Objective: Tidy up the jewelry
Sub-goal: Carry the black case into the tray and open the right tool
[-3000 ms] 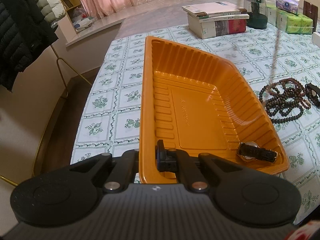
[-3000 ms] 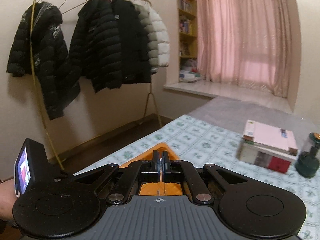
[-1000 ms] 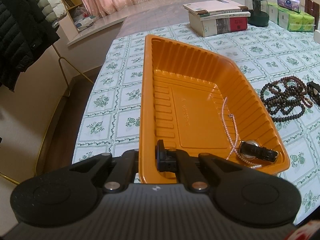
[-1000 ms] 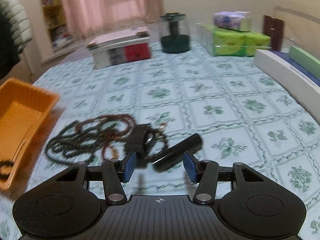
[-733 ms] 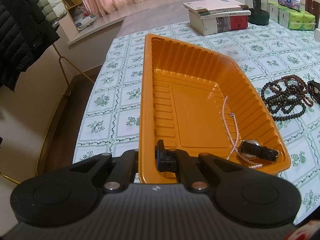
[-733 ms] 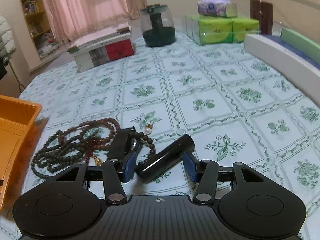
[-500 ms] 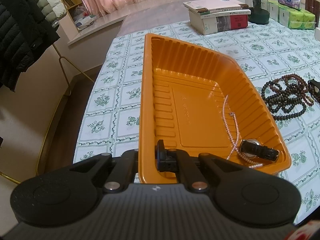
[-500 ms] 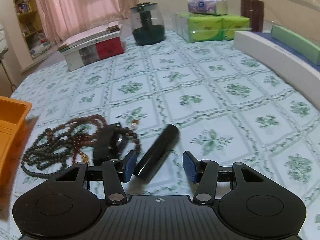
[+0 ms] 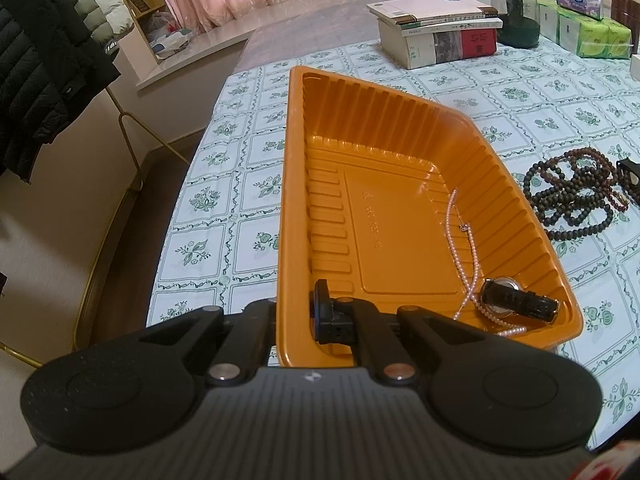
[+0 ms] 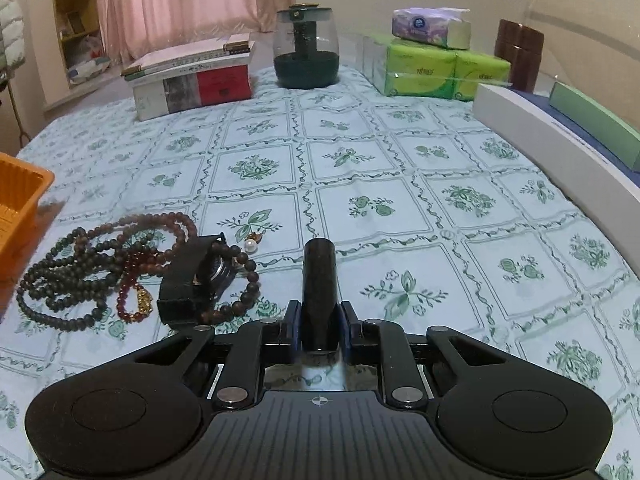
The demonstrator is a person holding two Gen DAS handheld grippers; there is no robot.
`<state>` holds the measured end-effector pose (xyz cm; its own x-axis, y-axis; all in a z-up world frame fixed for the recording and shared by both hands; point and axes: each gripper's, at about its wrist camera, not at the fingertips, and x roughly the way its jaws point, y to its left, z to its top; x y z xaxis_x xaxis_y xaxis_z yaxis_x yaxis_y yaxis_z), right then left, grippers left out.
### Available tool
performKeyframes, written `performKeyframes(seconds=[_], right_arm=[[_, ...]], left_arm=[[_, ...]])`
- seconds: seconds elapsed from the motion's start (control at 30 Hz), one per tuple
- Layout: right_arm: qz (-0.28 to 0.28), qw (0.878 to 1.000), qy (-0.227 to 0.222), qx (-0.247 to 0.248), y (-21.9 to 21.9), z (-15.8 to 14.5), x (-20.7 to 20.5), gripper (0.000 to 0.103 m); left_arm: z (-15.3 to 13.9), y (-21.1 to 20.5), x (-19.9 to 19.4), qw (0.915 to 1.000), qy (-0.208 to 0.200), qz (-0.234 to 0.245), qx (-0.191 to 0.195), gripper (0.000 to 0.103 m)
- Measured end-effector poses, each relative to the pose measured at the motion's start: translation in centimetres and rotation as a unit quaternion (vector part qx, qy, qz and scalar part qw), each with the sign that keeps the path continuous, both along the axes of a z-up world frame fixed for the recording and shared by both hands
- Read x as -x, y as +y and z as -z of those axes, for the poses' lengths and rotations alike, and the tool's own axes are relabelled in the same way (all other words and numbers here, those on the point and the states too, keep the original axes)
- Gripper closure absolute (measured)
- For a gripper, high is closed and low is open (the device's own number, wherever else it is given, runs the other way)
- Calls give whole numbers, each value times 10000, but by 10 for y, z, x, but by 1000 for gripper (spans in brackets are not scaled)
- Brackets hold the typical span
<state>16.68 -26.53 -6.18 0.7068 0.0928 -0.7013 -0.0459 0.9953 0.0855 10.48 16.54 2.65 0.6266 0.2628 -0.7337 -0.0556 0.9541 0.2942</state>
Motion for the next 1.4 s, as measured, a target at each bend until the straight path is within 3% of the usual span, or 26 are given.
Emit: performKeyframes(seconds=[0.27,0.5,0.63,0.9,1.4], right_arm=[[-112,9983,-482,-298,11,-40,17,84],[-1172,9870,-573,-941,78,-72,18,84],[-1921,9742,-450,-1091,131,-73,21,84],[-2653,9552,-198,-1293,203,-67,21,84],[-2854,9501,227,-1237,248,-44,8,84]], left_arm=[[-1,-1,1,10000,-15,33,3,100],[0,-1,1,10000,-18,43,9,100],[0,-1,1,10000,-17,47,11,100],[0,0,-1,10000,6,77,0,100],[0,1,-1,9999,21,123,-1,100]])
